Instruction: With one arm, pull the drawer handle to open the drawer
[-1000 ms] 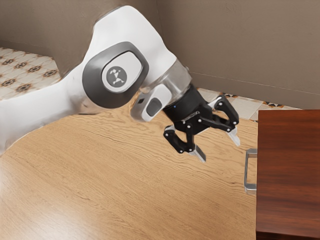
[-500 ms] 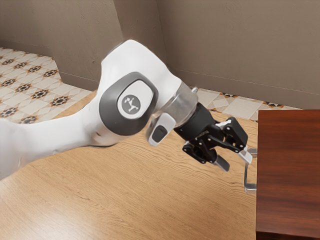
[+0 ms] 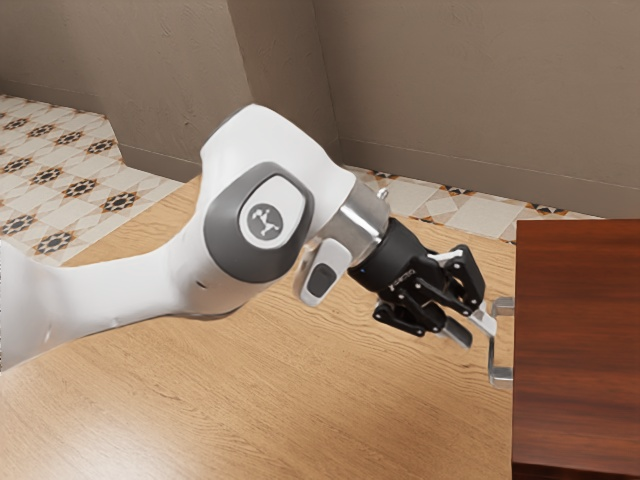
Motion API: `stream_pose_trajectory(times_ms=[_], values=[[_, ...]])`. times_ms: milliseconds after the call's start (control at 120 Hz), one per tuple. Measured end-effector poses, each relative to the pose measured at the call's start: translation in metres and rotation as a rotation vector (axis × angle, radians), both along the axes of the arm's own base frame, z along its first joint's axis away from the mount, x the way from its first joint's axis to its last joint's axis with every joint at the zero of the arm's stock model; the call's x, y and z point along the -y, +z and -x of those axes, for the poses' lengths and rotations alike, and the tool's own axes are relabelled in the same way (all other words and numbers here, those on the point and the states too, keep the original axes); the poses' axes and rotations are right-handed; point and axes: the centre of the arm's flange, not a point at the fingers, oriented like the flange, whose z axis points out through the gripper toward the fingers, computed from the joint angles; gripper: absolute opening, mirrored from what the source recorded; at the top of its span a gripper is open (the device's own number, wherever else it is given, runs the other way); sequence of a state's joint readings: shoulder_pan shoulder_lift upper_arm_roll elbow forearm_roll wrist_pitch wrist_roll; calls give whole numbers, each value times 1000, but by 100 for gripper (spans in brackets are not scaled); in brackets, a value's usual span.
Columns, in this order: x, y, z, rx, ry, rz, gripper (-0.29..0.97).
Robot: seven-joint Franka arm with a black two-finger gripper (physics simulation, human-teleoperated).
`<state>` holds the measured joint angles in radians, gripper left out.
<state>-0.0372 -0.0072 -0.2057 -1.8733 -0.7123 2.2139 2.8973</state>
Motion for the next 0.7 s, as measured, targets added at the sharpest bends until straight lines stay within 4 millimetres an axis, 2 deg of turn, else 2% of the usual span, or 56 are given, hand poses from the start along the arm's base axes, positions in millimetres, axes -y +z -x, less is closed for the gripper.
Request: stream_pose_trajectory(times_ms=[217,492,700], values=[[-1,-1,-3,16,16,0,17],[4,-15,-6,-1,16,1,19],[24,-26,1,-16,-14,-1,3]])
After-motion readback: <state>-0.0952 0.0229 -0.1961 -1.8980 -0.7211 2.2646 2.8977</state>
